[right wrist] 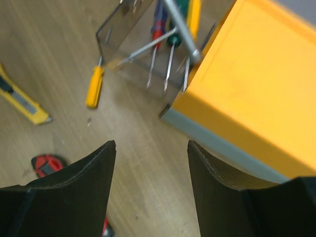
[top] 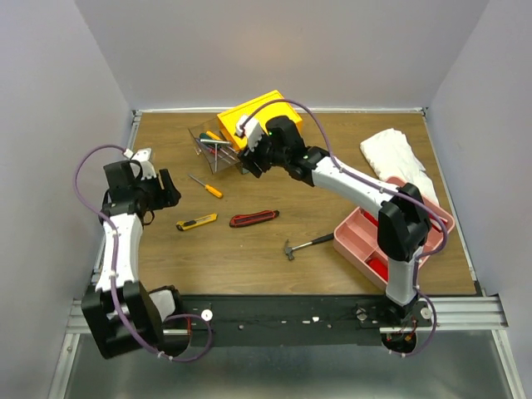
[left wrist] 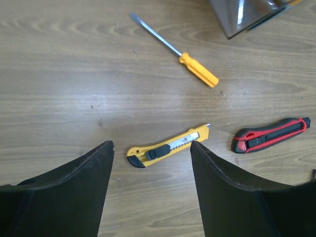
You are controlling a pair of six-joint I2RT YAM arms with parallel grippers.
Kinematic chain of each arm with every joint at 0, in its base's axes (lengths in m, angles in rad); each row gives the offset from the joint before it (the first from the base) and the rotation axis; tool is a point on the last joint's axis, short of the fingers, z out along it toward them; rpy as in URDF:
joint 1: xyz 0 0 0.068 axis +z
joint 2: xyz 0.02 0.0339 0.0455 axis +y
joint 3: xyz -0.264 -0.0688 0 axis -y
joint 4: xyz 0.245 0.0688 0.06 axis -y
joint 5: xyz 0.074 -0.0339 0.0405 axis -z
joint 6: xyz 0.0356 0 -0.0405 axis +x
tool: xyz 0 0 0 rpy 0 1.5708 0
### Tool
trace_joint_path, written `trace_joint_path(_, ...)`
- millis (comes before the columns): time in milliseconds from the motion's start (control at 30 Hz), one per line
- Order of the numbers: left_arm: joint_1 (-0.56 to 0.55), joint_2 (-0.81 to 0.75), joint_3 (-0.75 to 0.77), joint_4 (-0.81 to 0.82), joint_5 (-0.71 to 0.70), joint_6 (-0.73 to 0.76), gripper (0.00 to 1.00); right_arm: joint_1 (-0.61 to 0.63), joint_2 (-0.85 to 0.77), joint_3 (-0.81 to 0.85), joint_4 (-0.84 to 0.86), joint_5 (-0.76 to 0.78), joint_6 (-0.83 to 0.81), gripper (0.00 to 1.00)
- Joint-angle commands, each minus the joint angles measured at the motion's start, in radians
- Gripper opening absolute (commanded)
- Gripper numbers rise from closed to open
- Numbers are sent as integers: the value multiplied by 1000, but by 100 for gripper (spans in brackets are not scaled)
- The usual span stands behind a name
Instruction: Sort the tools into containers
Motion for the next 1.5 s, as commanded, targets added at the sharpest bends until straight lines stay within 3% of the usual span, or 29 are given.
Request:
trace_joint_path(0, -16, 128, 18, 103, 1, -153, 72, -11, -70, -87, -103, -200, 68, 66)
trace_joint_path(100, -49, 199, 24, 155, -33, -257, 72, -11, -96, -150, -112, -243, 111, 64)
trace_joint_path(233, -88, 291, 29, 211, -62, -415, 70, -11, -127, -222, -86, -177, 138, 64)
trace_joint_path(467, -175, 459, 85, 179, -199, -619, 69, -11, -211, -338, -65, -123, 111, 64)
trace_joint_path(633, -203, 544, 138, 183, -205, -737, 69, -11, -272, -409, -65, -111, 76, 65)
trace_joint_path(1100, -347, 742, 274, 8, -413, -863, 76, -11, -388, -546, -48, -67, 33, 65)
trace_joint_path(1300, -353, 737, 224, -131, -515, -874, 78, -17, -383, -530, -48, -56, 25, 65)
trace_joint_path(1467, -353, 720, 147, -173, -536, -854, 67, -23, -374, -507, -55, -53, 26, 66)
